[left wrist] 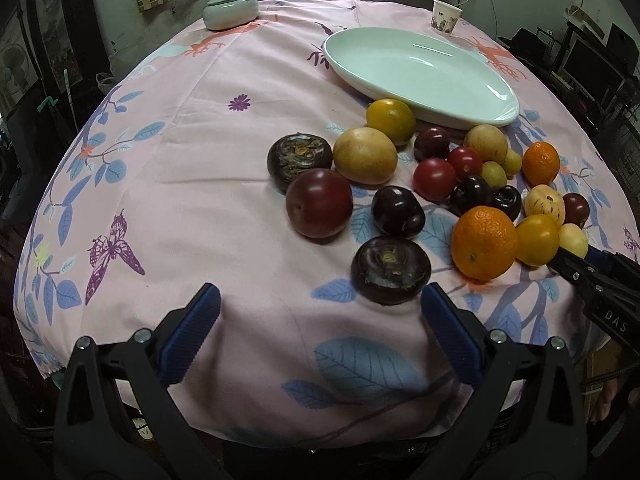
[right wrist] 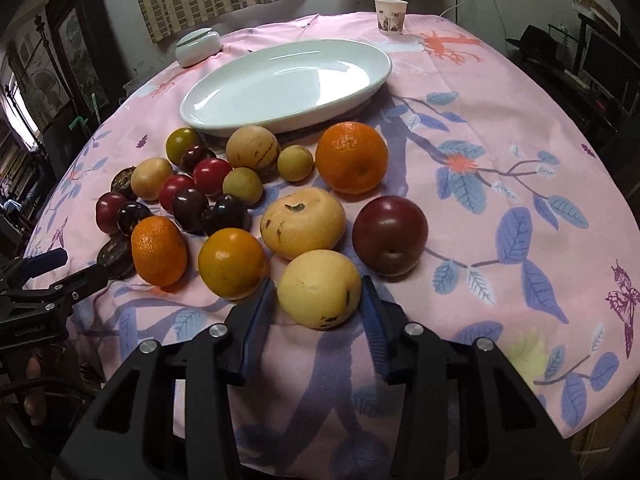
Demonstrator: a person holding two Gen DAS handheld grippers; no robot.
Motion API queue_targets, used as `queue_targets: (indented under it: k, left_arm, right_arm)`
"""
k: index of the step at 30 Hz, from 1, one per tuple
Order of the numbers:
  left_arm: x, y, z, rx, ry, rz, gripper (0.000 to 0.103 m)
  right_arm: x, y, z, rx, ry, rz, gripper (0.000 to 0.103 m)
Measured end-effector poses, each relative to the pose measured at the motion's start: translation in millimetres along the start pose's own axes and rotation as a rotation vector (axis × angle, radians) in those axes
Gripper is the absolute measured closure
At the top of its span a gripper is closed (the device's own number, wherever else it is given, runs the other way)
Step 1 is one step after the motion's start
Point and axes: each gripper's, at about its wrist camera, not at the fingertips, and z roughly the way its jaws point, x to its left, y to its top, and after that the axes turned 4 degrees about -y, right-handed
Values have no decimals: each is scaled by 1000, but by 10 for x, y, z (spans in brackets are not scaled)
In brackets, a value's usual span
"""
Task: Organize fruits
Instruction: 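Grasp the dark mangosteen with the left tool while the right tool grasps a yellow pear, then carry both fruits over the white plate and open both tools to release them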
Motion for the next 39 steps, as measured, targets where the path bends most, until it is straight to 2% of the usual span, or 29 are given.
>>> queue_targets:
  k: [3,7,12,14,17,18,20,21,23,31,39]
  left_arm:
    - [-33,-14,88,32,-15,-7,2]
    - [-70,-13,110,24,-19,-6,2]
    - [-119,15,161,13,-20,-9,2]
    - [-157,20,174,16,-23,2,7]
    - [-213,28,165,7,-31,8,27]
    - [-227,30,180,10,-30,11,41]
    - [-253,37,178,-6,-29,15,55]
    - [-267,39,162,-11,-28,16,58]
    - [-273,46,116,-16,-60,10,58]
    - [-330,100,-145,-73,-71,44,58]
    - [-417,316,-307,-117,-110,92,58]
  right_arm:
    - [-35,-5,2,-5,7,3,63]
    - [-46,-24,-132,-16,43,8,63]
    - [-123,-46,-252,-42,44,33,63]
    - [-165,-62,-259,-38,60,46,63]
    - [-198,-86,-286,-42,74,58,63]
    - [-213,-90,-293,-42,80,62,63]
    - [-214,-93,-292,-41,86,65,63]
    - [-211,-95,-295,-40,90,64,63]
    - [-189,-101,-305,-42,96,56,63]
    - [-90,-46,-299,-45,119,29,63]
    - [21,168,-405,-100,111,-5,63]
